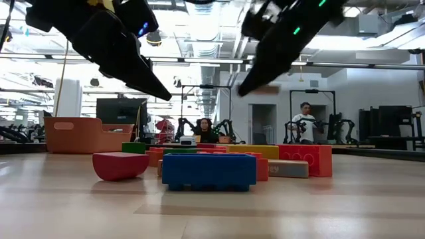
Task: Sort blocks by size
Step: Put the large brown wooden block into the orange bin
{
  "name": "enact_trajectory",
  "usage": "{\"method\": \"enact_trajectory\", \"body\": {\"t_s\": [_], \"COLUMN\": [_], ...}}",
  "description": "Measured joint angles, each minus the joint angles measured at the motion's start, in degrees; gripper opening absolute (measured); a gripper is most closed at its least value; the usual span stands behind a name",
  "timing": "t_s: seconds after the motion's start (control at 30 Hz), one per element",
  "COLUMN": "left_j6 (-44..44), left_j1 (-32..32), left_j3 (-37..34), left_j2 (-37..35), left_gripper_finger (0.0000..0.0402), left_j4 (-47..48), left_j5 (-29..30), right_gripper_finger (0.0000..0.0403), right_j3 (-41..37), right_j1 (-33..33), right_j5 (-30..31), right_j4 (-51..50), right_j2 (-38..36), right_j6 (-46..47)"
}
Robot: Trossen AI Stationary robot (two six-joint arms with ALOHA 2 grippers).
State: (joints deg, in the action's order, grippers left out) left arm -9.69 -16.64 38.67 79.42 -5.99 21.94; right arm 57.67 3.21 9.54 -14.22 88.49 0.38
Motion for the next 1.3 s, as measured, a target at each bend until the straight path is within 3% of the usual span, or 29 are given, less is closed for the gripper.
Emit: {"method": "enact_trajectory", "body": {"t_s": [0.43, 0.5, 0.67, 0.77, 0.9, 1.1, 1.3], "left_j6": [9.15, 10.02, 11.35, 12.80, 16.05, 21.03, 20.31], "left_j1": [2.10, 2.84, 4.20, 4.59, 4.82, 4.80, 4.80], "left_j3": [-0.12, -0.12, -0.17, -0.17, -0.17, -0.17, -0.17], "left_j2": [0.00, 0.00, 0.37, 0.39, 0.44, 0.44, 0.44], "left_gripper_finger": [0.0272, 0.0272, 0.0272, 0.0272, 0.0272, 0.0272, 0.0272], "left_j4": [-5.72, -7.20, -14.23, -18.38, -25.12, -31.62, -35.15], "left_j5": [-0.48, -1.55, -7.14, -8.61, -8.89, -10.46, -10.43], "right_gripper_finger": [0.0143, 0.0143, 0.0143, 0.0143, 0.0142, 0.0143, 0.0143], "right_j3": [-1.42, -1.42, -1.42, -1.42, -1.42, -1.42, -1.39], "right_j1": [23.06, 25.98, 30.68, 29.98, 26.34, 20.07, 13.77], "right_j5": [11.37, 15.79, 33.95, 38.53, 37.22, 24.44, 9.08], "right_j4": [-20.28, -21.11, -15.09, -6.19, 11.14, 35.68, 46.29], "right_j2": [-14.29, -14.49, -12.11, -9.69, -5.92, -3.23, -2.06], "right_j6": [31.14, 34.35, 32.73, 25.23, 10.88, -8.41, -12.03]}}
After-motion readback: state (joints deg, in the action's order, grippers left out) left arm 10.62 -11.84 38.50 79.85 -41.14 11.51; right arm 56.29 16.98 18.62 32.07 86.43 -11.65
